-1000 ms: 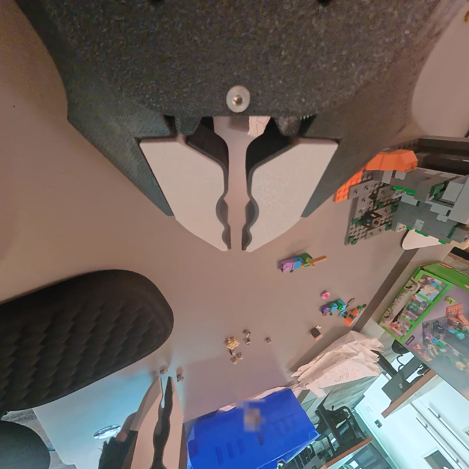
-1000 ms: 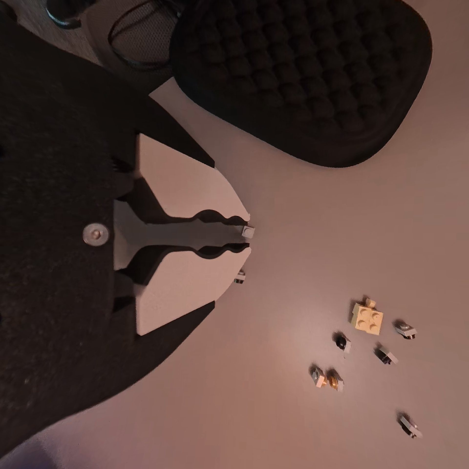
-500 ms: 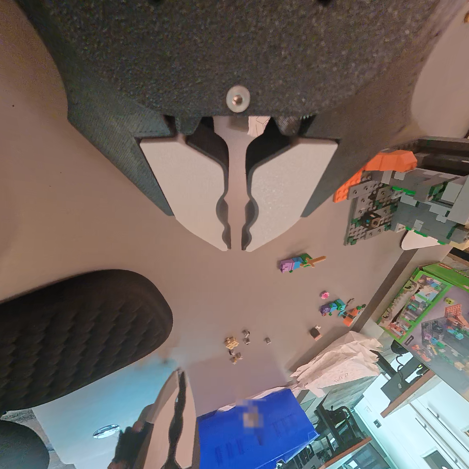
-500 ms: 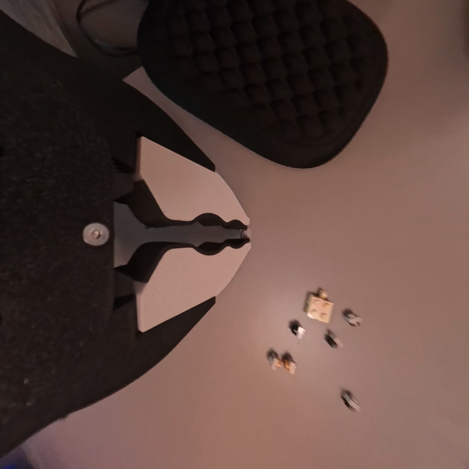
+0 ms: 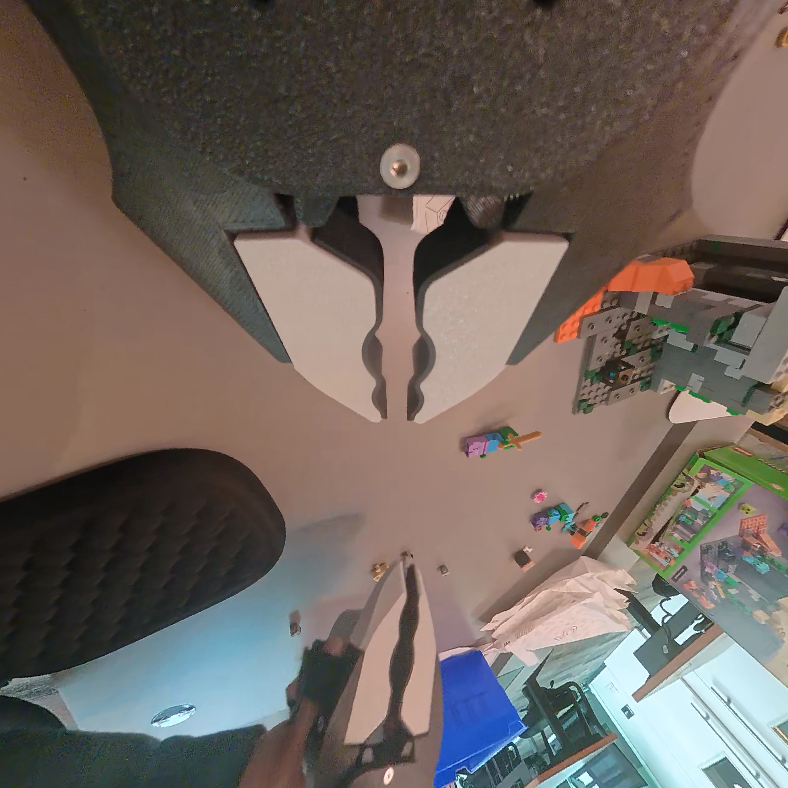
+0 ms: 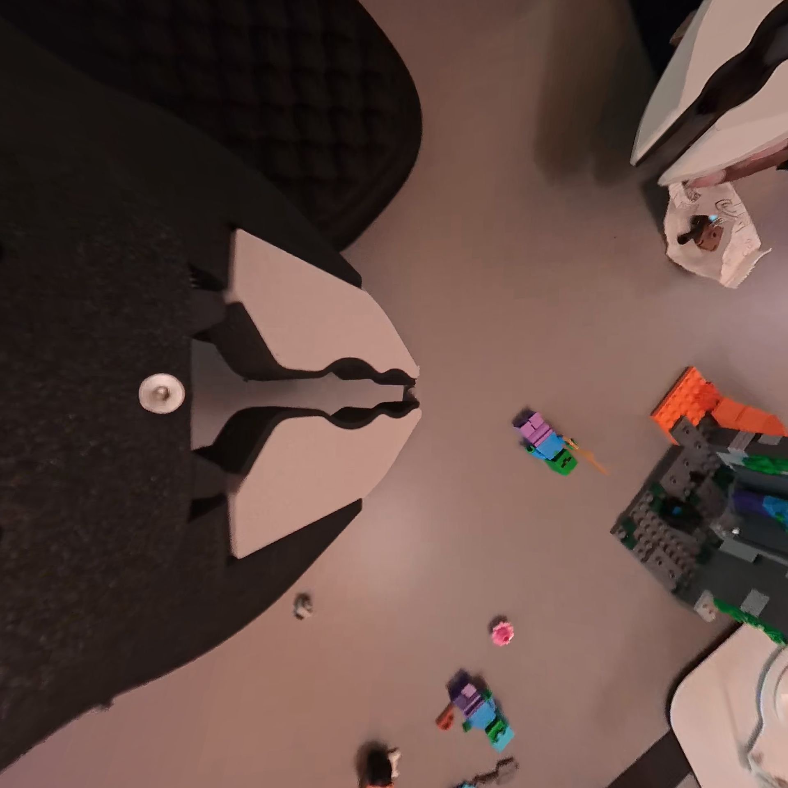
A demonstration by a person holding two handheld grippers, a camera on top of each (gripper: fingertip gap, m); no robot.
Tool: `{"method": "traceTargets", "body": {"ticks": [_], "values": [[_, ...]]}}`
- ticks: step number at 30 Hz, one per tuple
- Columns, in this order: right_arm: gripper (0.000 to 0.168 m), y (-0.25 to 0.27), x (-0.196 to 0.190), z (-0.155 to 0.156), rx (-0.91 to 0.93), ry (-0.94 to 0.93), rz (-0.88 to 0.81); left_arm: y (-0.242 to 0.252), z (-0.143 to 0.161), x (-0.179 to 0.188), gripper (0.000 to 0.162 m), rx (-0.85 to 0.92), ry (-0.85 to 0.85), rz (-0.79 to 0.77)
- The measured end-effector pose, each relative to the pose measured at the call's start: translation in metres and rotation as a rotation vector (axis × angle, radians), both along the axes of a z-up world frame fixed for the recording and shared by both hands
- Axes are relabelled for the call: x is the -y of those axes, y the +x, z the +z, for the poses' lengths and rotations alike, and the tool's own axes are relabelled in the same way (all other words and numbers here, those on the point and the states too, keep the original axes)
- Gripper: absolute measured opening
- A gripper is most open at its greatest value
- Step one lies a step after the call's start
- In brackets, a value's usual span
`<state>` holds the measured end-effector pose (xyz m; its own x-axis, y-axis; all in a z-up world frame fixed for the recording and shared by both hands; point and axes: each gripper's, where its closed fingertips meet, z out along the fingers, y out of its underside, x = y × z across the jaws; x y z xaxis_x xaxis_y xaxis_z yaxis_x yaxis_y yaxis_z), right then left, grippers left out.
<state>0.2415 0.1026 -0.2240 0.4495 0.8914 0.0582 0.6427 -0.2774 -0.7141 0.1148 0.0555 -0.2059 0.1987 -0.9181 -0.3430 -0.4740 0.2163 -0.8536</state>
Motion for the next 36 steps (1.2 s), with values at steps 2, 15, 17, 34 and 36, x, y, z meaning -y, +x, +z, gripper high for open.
{"method": "traceTargets", "body": {"ticks": [2,15,17,34,36], "values": [[0.007,-0.003,-0.01,-0.012,0.065,-0.002,-0.004,0.0,-0.001,0.0,0.008,-0.004,0.004,0.0],[0.025,0.023,-0.035,-0.025,0.079,-0.07,-0.14,0.0,-0.006,0.0,0.008,-0.012,-0.014,-0.005],[0.03,0.025,-0.039,-0.015,0.026,-0.066,-0.155,0.0,-0.006,0.0,0.008,-0.013,-0.016,-0.006],[0.053,0.044,-0.059,0.002,-0.008,-0.094,-0.146,0.001,-0.009,0.002,0.008,-0.025,-0.011,-0.017],[0.047,0.052,-0.072,0.009,-0.03,-0.056,-0.194,0.001,-0.01,0.002,0.007,-0.026,-0.012,-0.018]]}}
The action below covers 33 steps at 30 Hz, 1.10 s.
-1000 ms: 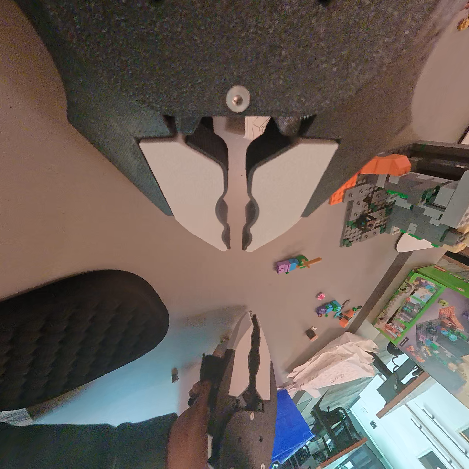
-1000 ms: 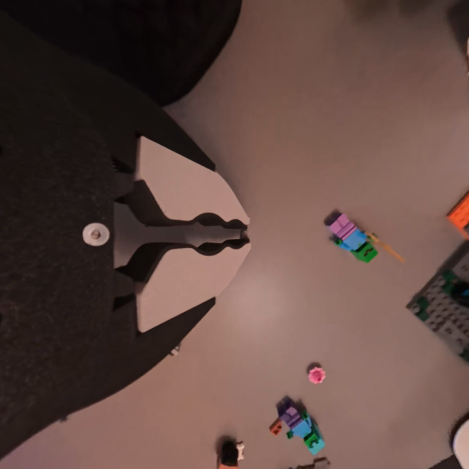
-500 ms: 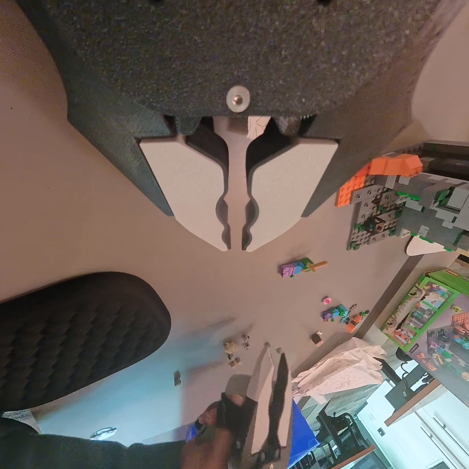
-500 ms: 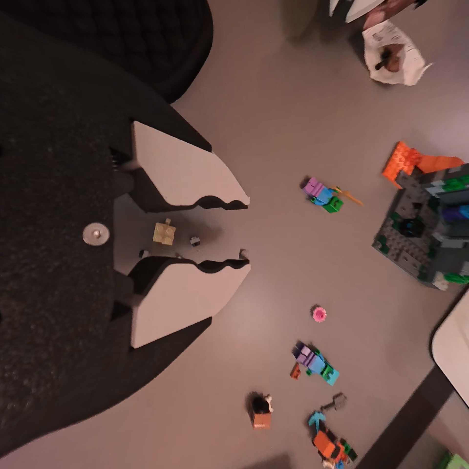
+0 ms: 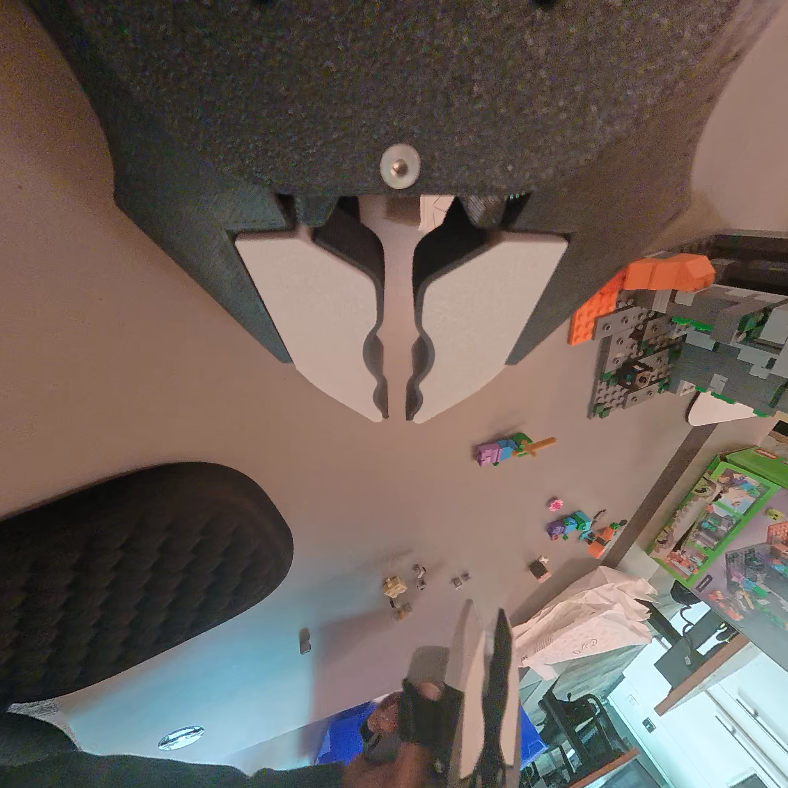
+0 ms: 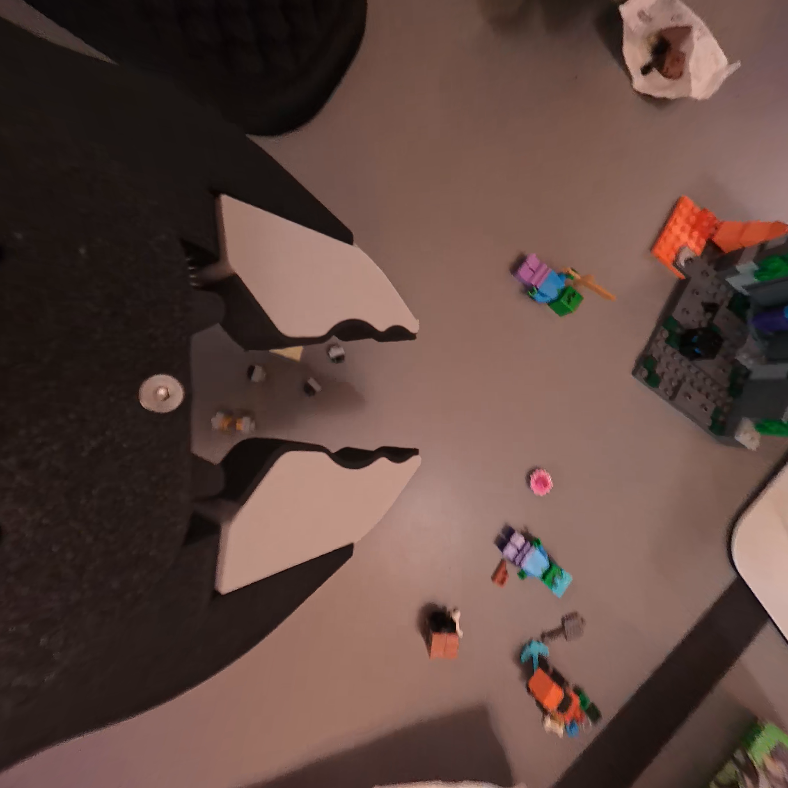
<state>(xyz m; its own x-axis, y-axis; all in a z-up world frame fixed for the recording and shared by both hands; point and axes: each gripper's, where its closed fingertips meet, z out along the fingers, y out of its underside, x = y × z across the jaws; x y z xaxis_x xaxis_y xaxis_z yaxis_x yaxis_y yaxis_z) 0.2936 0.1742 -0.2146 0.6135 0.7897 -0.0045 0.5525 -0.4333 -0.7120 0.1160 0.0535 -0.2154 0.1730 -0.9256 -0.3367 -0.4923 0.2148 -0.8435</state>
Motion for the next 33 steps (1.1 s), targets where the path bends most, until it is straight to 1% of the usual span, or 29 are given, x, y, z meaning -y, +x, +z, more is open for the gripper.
{"method": "traceTargets", "body": {"ticks": [3,5,7,10,16,17,18,19,21,23,25,28,31,33], "values": [[0.041,0.022,-0.027,0.008,-0.019,0.032,-0.098,0.0,0.001,0.0,0.007,0.004,0.001,0.002],[0.037,0.04,-0.049,0.007,-0.001,0.045,-0.163,0.0,0.002,-0.001,0.007,0.013,0.003,0.006],[0.037,0.053,-0.07,0.0,0.022,0.042,-0.208,-0.001,0.004,-0.003,0.007,0.022,0.004,0.015],[0.037,0.061,-0.094,-0.013,0.0,0.002,-0.247,-0.002,0.006,-0.006,0.007,0.032,0.003,0.03],[0.036,0.061,-0.121,-0.037,-0.007,-0.038,-0.273,-0.008,0.012,-0.018,0.009,0.084,-0.029,0.091],[0.03,0.063,-0.124,-0.039,0.019,-0.024,-0.283,-0.009,0.014,-0.021,0.01,0.103,-0.04,0.101],[0.017,0.065,-0.126,-0.039,0.042,0.004,-0.287,-0.01,0.017,-0.023,0.011,0.123,-0.053,0.111],[0.016,0.063,-0.126,-0.035,0.049,0.038,-0.278,-0.011,0.02,-0.025,0.011,0.143,-0.065,0.121],[0.015,0.05,-0.118,-0.022,0.038,0.107,-0.24,-0.014,0.024,-0.029,0.012,0.179,-0.082,0.138],[0.015,0.027,-0.101,-0.002,0.0,0.192,-0.181,-0.015,0.029,-0.032,0.013,0.214,-0.105,0.152],[0.015,-0.009,-0.075,0.017,-0.067,0.255,-0.093,-0.016,0.032,-0.034,0.014,0.25,-0.141,0.162],[0.015,-0.073,-0.023,0.036,-0.163,0.301,0.067,-0.018,0.033,-0.039,0.016,0.284,-0.182,0.193],[0.016,-0.134,0.025,0.049,-0.252,0.319,0.22,-0.021,0.036,-0.044,0.021,0.309,-0.19,0.22],[0.016,-0.164,0.044,0.054,-0.277,0.34,0.284,-0.023,0.041,-0.046,0.023,0.334,-0.174,0.234]]}}
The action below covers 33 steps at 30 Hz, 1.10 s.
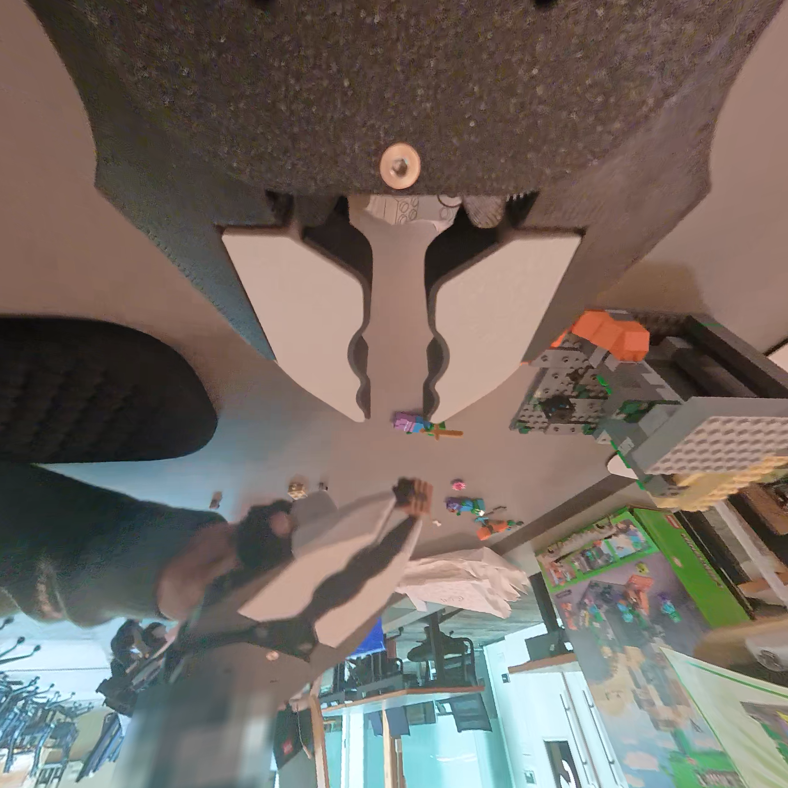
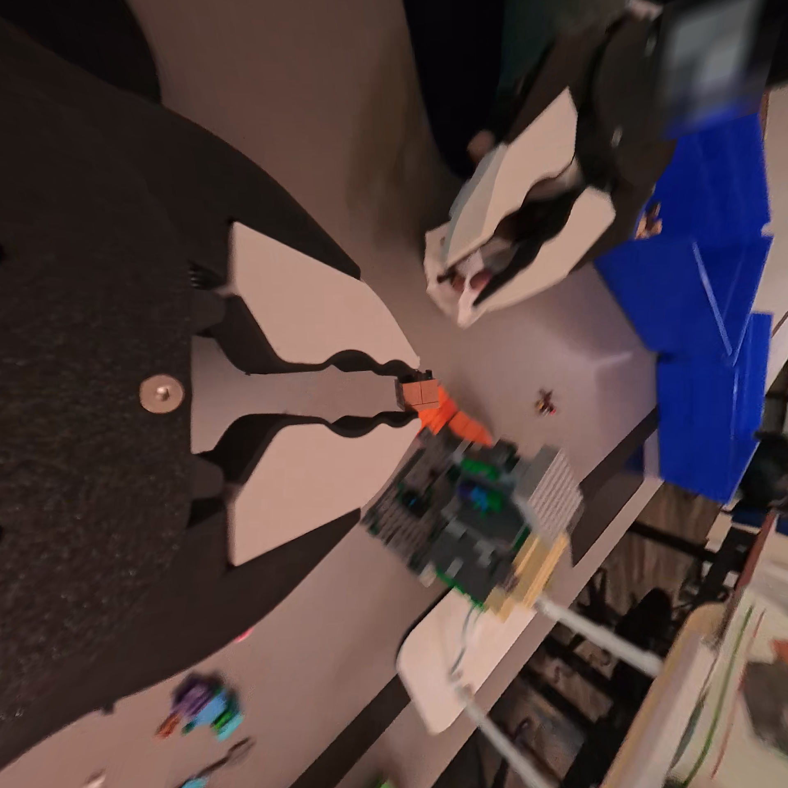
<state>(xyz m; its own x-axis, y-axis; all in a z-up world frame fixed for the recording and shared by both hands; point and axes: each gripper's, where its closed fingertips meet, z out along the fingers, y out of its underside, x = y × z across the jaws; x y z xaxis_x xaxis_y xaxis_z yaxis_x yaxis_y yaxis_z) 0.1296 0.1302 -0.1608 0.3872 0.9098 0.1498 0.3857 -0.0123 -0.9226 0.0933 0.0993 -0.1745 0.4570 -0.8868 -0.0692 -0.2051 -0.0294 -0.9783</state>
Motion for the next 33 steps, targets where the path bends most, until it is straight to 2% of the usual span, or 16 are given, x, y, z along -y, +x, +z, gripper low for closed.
{"method": "traceTargets", "body": {"ticks": [5,8,17,21,23,27,33], "values": [[0.016,-0.042,0.024,0.008,-0.104,-0.008,0.119,-0.005,0.006,-0.004,0.027,-0.034,0.116,0.052],[0.016,-0.044,0.033,0.004,-0.167,-0.069,0.165,-0.005,0.005,-0.004,0.025,-0.106,0.228,0.073],[0.017,-0.04,0.04,-0.008,-0.252,-0.213,0.215,0.002,-0.006,0.002,0.02,-0.193,0.283,0.03],[0.036,-0.039,0.042,-0.008,-0.34,-0.42,0.271,0.002,-0.004,0.005,0.02,-0.183,0.3,0.016],[0.039,-0.039,0.044,-0.012,-0.365,-0.521,0.295,0.003,-0.002,0.007,0.02,-0.183,0.32,0.009],[0.038,-0.042,0.055,-0.006,-0.43,-0.689,0.379,0.005,0.0,0.011,0.02,-0.226,0.429,0.016],[0.021,-0.042,0.059,-0.003,-0.466,-0.757,0.411,0.009,0.0,0.018,0.02,-0.255,0.503,-0.004]]}}
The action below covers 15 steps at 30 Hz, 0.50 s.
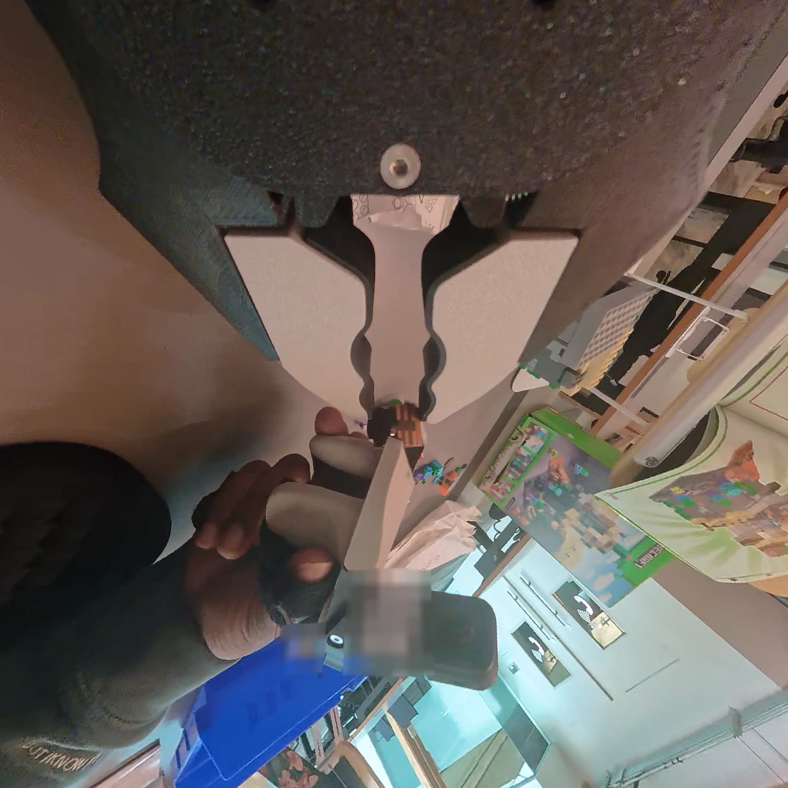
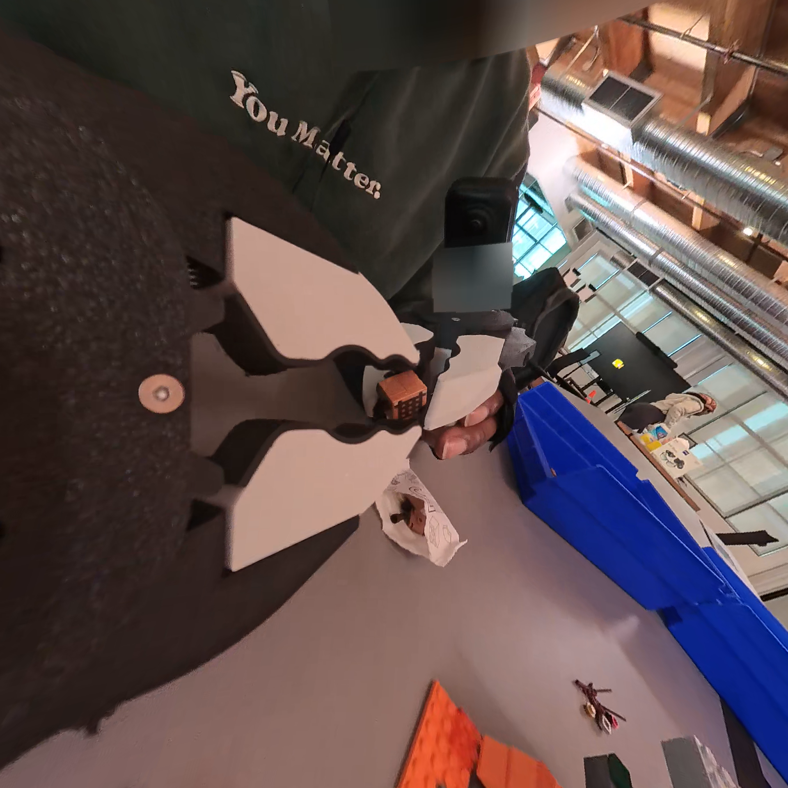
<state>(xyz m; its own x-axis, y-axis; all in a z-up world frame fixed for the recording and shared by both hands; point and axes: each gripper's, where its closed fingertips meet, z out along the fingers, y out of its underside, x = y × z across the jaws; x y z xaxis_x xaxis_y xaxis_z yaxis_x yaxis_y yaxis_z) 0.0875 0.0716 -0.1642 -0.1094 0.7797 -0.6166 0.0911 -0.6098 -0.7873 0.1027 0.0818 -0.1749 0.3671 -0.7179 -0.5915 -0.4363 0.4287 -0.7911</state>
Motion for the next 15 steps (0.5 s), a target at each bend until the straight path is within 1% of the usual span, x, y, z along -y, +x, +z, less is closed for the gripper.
{"method": "traceTargets", "body": {"ticks": [2,4,5,8,10,13,15], "values": [[0.02,0.001,-0.002,-0.001,0.017,0.042,-0.02,0.0,-0.001,-0.002,0.02,0.003,-0.018,0.009],[0.019,0.002,-0.007,-0.004,0.053,0.127,-0.067,-0.001,-0.006,-0.005,0.02,0.014,-0.087,0.012],[0.02,0.003,-0.011,-0.006,0.077,0.197,-0.107,-0.002,-0.008,-0.007,0.02,0.028,-0.141,0.01],[0.019,0.008,-0.021,-0.008,0.145,0.468,-0.213,-0.002,-0.009,-0.009,0.029,0.114,-0.331,-0.035],[0.019,0.011,-0.024,-0.009,0.194,0.654,-0.264,-0.001,-0.004,-0.005,0.029,0.185,-0.431,-0.092],[0.02,0.012,-0.024,-0.013,0.264,0.881,-0.295,0.0,0.003,0.0,0.029,0.27,-0.546,-0.152],[0.02,0.008,-0.018,-0.013,0.277,0.96,-0.283,-0.001,0.003,-0.001,0.028,0.304,-0.621,-0.159]]}}
